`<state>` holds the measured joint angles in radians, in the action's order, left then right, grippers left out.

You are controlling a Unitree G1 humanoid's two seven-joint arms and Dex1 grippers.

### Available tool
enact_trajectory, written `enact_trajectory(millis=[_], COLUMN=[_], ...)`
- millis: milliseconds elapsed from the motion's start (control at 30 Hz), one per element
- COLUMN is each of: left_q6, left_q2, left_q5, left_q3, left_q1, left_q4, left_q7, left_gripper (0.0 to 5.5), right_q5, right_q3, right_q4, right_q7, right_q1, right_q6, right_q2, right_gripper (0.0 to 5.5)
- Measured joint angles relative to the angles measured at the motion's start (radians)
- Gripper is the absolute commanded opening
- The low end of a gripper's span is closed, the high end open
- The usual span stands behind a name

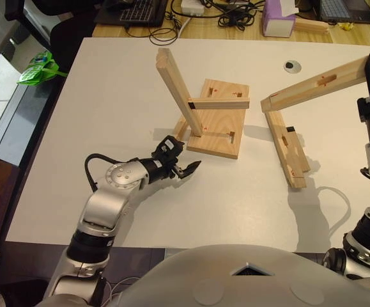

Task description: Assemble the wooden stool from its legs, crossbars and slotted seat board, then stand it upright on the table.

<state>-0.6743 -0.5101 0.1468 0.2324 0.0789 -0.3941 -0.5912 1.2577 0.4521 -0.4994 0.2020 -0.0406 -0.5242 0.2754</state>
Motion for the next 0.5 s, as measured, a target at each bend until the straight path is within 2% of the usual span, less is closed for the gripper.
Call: enact_trajectory(millis=[333, 500], left_q6=[0.037, 0.035], left_q2=[0.067, 0.088], left_q5=[-0.062, -0.077], left_q3=[0.033, 0.094], left_q1=[-0.096, -0.085], left_q4=[0.171, 0.139], left_q7=[0.083, 0.079], left_gripper=[3.93, 3.93], right_q5=[-0.009, -0.021], right_q3=[-0.082, -0.09], right_q4=[-0.004, 0.026], right_q7=[-0.063, -0.095], right_q1=[0.027, 0.031], right_q6=[0.005, 0.005], right_q2=[-0.032, -0.026], right_gripper=[1.03, 1.03])
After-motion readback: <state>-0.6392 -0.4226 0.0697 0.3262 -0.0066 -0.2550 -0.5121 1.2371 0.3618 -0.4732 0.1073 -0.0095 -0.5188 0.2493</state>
